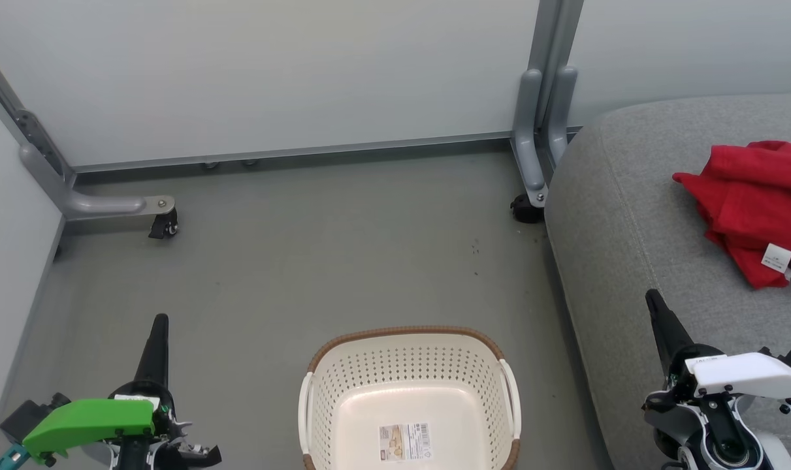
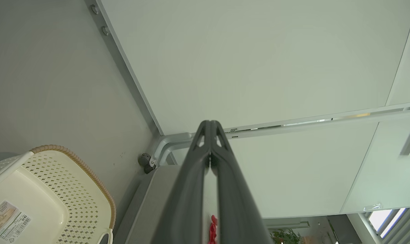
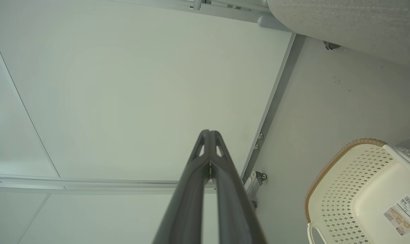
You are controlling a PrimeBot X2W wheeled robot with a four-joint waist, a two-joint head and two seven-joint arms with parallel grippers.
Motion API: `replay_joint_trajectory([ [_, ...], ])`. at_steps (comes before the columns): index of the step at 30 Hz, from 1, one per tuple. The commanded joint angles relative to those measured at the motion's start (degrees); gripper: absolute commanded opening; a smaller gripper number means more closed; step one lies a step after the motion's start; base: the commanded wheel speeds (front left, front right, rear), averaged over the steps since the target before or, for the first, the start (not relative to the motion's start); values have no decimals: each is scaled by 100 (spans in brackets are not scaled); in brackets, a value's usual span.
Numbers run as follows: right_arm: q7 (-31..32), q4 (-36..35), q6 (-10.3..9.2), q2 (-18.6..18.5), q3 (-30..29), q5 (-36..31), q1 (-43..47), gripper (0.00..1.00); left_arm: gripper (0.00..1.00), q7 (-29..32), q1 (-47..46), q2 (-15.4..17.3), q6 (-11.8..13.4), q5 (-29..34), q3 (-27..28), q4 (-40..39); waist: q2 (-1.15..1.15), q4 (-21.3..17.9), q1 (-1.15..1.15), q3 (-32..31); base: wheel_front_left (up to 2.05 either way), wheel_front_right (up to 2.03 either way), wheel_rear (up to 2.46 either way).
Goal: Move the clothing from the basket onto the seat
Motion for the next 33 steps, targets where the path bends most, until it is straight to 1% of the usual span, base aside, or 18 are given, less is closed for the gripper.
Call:
replay_joint_trajectory([
  [1,41,15,3,-8,-30,126,-124,0,0,28,-161,26,-45,-131,50,11,0,1,0,5,0,0,0],
  [20,255,122,2,25,-170,861,-249,0,0,250,-340,0,-111,-852,227,171,0,11,0,70,0,0,0],
  [33,280,122,2,53,-199,799,-237,0,0,273,-330,-30,-110,-788,258,168,0,11,0,70,0,0,0],
])
